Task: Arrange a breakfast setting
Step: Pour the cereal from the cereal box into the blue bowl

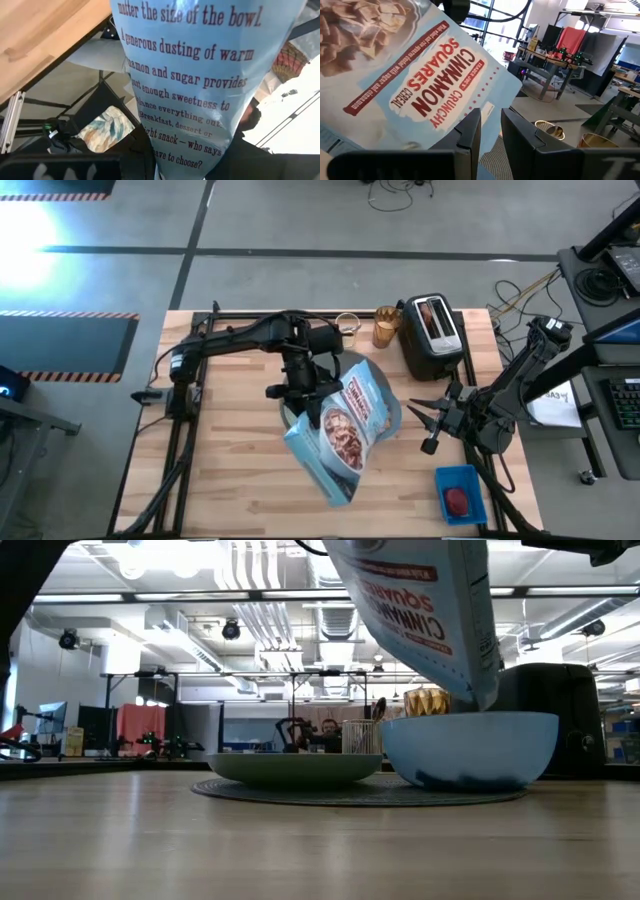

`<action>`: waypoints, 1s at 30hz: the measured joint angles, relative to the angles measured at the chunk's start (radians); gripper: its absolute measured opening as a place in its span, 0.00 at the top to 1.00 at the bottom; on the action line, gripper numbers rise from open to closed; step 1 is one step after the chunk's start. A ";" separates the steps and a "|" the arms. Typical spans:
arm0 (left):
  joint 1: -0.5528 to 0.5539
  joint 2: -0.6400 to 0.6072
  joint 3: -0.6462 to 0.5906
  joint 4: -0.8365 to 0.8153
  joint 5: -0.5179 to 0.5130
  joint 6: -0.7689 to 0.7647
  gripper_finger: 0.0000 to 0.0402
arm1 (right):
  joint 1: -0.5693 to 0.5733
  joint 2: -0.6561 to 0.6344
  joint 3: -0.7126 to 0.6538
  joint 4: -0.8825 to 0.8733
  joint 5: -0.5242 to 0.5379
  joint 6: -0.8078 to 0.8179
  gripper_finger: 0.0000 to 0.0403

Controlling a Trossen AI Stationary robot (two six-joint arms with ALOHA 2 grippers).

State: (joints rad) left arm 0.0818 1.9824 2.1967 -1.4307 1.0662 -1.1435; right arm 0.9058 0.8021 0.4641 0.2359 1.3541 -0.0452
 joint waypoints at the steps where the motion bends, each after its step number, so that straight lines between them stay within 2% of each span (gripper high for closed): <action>1: 0.000 0.000 0.000 0.000 0.001 0.007 0.77 | 0.000 0.000 0.000 0.000 0.000 0.000 0.83; 12: 0.024 0.001 0.000 -0.034 -0.025 0.032 0.77 | 0.000 0.000 0.000 0.000 0.000 0.000 0.83; 18: 0.023 0.003 0.000 -0.031 -0.002 0.059 0.77 | 0.000 0.000 0.000 0.000 0.000 0.000 0.83; 30: 0.032 0.000 0.000 -0.108 -0.050 0.102 0.77 | 0.000 0.000 0.000 0.000 0.000 0.000 0.83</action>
State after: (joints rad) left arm 0.1139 1.9823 2.1967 -1.5387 1.0158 -1.0411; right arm 0.9055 0.8021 0.4641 0.2363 1.3543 -0.0452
